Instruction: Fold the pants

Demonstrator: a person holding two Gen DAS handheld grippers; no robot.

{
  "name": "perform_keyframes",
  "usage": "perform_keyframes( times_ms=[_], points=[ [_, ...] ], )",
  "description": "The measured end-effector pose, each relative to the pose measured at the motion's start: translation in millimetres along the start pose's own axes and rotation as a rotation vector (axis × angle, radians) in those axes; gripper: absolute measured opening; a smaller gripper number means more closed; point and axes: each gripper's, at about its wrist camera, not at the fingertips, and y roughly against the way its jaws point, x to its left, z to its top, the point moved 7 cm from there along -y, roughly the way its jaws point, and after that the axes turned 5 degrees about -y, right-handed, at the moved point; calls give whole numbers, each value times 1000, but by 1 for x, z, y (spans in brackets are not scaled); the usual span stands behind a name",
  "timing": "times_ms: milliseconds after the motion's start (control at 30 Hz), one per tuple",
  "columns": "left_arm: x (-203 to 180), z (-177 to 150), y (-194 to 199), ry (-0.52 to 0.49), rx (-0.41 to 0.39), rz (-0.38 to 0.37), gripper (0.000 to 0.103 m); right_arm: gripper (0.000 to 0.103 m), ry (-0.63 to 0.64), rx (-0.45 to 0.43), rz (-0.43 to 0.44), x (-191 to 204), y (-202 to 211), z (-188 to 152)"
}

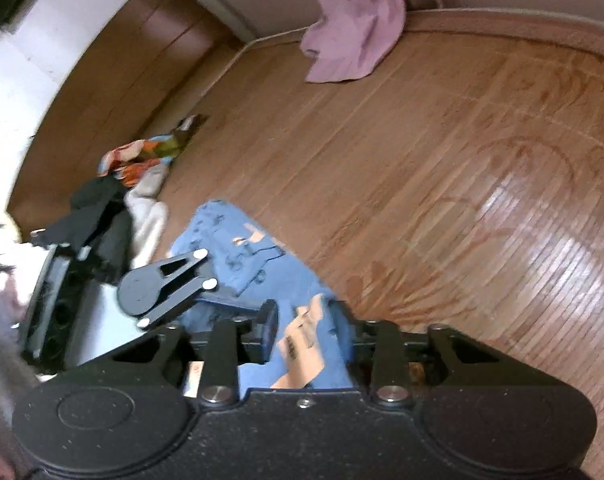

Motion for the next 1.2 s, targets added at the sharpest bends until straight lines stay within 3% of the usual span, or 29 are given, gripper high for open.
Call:
perform_keyframes(
  times_ms=[67, 267, 333, 400, 467, 533, 600, 733, 867, 967, 1100, 1200],
  points=[
    [0, 0, 0, 2, -1, 3, 101, 7, 47, -26, -81, 0, 0, -1],
    [-1, -2, 2, 11, 6, 13, 101, 6, 84, -93, -198, -4, -1, 0],
    [-1, -3, 4, 25, 16, 25, 101, 12, 77, -113, -238, -7, -1, -1],
    [-1, -3, 8, 35, 46, 30, 101, 37, 62, -156, -301, -11, 10, 2],
    [0, -3, 14, 46, 87, 48, 94, 37, 93, -211, -369, -8, 32, -1],
    [3, -2, 28, 60, 85, 85, 92, 41, 87, -237, -374, 1, 53, -14],
    [8, -5, 40, 107, 73, 100, 95, 60, 84, -265, -375, 15, 69, -37],
    [19, -27, 43, 212, 161, 123, 96, 72, 3, -312, -402, 36, 91, -116],
    [10, -18, 51, 194, 207, 162, 96, 86, -168, -419, -544, 42, 119, -207],
    [-6, 13, 53, 139, 175, 140, 97, 102, -262, -571, -757, 47, 155, -262],
    [-49, 84, 35, -22, 122, 67, 100, 102, -392, -736, -1031, 42, 194, -317],
    [-92, 145, 13, -147, 111, -3, 102, 102, -472, -778, -1125, 26, 215, -345]
  ],
)
